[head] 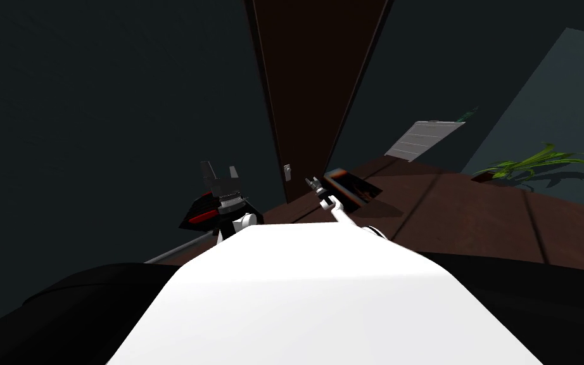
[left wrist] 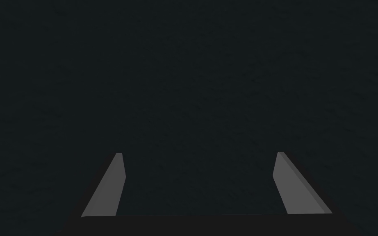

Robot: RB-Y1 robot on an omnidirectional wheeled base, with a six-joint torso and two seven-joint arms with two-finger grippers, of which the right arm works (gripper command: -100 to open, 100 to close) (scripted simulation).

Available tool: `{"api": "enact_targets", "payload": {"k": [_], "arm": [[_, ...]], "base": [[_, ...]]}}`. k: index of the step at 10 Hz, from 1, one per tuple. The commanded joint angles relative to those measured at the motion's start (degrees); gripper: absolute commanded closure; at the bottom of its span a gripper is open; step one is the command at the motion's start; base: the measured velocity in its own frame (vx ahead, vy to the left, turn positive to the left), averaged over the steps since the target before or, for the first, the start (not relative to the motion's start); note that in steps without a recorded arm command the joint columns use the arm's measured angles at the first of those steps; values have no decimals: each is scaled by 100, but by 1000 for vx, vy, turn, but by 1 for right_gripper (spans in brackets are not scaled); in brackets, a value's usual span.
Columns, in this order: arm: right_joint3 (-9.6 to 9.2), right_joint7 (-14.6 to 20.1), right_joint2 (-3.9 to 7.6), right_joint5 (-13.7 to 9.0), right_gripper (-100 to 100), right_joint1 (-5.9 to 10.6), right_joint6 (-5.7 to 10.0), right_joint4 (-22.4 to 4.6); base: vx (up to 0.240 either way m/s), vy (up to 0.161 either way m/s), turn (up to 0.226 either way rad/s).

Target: Pull the door open

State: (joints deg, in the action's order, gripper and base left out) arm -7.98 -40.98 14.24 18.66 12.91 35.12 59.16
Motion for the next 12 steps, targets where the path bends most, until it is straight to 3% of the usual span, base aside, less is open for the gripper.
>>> {"api": "enact_targets", "payload": {"k": [1, 9, 12], "arm": [[-14, -141, 46, 36, -100, 120, 27, -239], [-78, -660, 199, 182, -100, 636, 63, -1162], [-104, -879, 263, 243, -100, 854, 78, -1552]], "base": [[88, 64, 15], [58, 77, 21], [62, 134, 42]]}}
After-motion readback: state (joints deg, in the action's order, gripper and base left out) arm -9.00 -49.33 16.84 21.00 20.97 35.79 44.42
